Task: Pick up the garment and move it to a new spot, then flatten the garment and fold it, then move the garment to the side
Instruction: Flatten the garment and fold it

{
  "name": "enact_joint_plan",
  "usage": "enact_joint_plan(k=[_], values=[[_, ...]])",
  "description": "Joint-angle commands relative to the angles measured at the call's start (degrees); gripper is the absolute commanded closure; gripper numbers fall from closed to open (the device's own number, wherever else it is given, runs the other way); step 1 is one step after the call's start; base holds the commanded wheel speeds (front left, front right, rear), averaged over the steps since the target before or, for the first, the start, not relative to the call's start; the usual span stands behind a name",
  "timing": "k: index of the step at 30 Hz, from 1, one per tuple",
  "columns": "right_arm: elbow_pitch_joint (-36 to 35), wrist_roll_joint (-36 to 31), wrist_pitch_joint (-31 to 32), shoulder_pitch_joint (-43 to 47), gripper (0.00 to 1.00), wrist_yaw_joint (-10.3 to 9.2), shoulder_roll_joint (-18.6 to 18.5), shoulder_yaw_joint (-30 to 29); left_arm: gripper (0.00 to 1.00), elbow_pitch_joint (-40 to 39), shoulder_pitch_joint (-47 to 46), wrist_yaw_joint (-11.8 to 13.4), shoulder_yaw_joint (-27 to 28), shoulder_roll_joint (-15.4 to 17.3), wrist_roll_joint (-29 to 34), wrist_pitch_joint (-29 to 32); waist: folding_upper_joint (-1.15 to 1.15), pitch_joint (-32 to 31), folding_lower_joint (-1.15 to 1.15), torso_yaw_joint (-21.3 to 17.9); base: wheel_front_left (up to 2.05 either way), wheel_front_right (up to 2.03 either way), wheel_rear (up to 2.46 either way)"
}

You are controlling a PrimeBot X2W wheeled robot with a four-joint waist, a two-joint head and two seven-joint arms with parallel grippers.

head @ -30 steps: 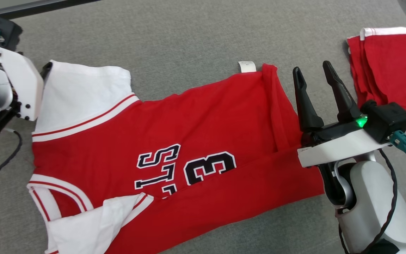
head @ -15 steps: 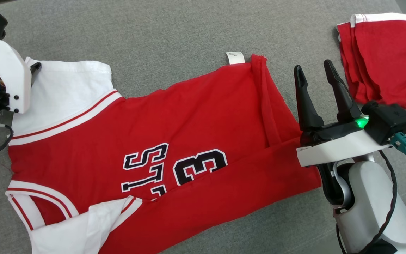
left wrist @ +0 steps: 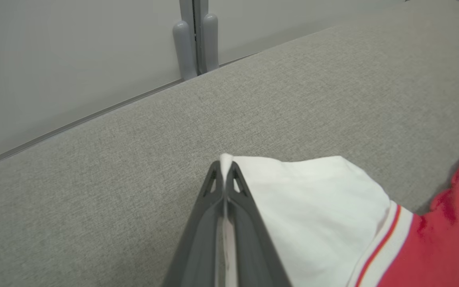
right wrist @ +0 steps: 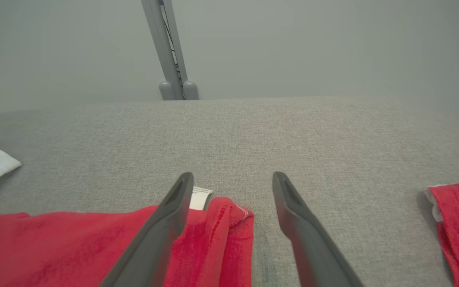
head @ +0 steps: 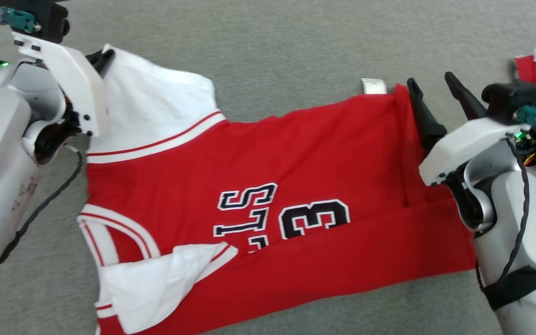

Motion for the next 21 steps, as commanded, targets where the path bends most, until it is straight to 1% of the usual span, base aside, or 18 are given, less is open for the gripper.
enact_joint_plan(k=[1, 6, 11, 16, 21], values=[[0.88, 0.27, 1.09, -1.17, 0.00, -0.02, -0.68, 0.15, 1.00, -0.64, 0.34, 0.08, -0.23, -0.04, -0.72, -0.56, 0.00, -1.32, 0.00, 2.98, 0.00, 0.00, 0.00], [7.92, -0.03, 7.31, -5.23, 0.00, -0.02, -3.68, 0.74, 1.00, -4.42, 1.78, 0.08, -1.92, -1.28, -2.69, -2.82, 0.00, -2.09, 0.00, 6.50, 0.00, 0.00, 0.00], [14.28, -1.31, 11.09, -7.75, 0.00, -0.02, -6.15, 2.00, 1.00, -5.77, 2.63, 0.08, -3.75, -2.19, -3.67, -4.26, 0.00, -2.71, 0.00, 8.06, 0.00, 0.00, 0.00], [18.70, -1.41, 12.81, -8.78, 0.00, -0.02, -7.46, 1.93, 1.00, -5.98, 2.89, 0.08, -5.10, -2.10, -4.44, -4.92, 0.00, -3.24, 0.00, 8.19, 0.00, 0.00, 0.00], [21.16, -1.60, 11.74, -9.36, 0.00, -0.02, -8.01, 1.00, 1.00, -5.53, 2.68, 0.08, -6.02, -1.45, -5.07, -5.31, 0.00, -3.23, 0.00, 7.78, 0.00, 0.00, 0.00]])
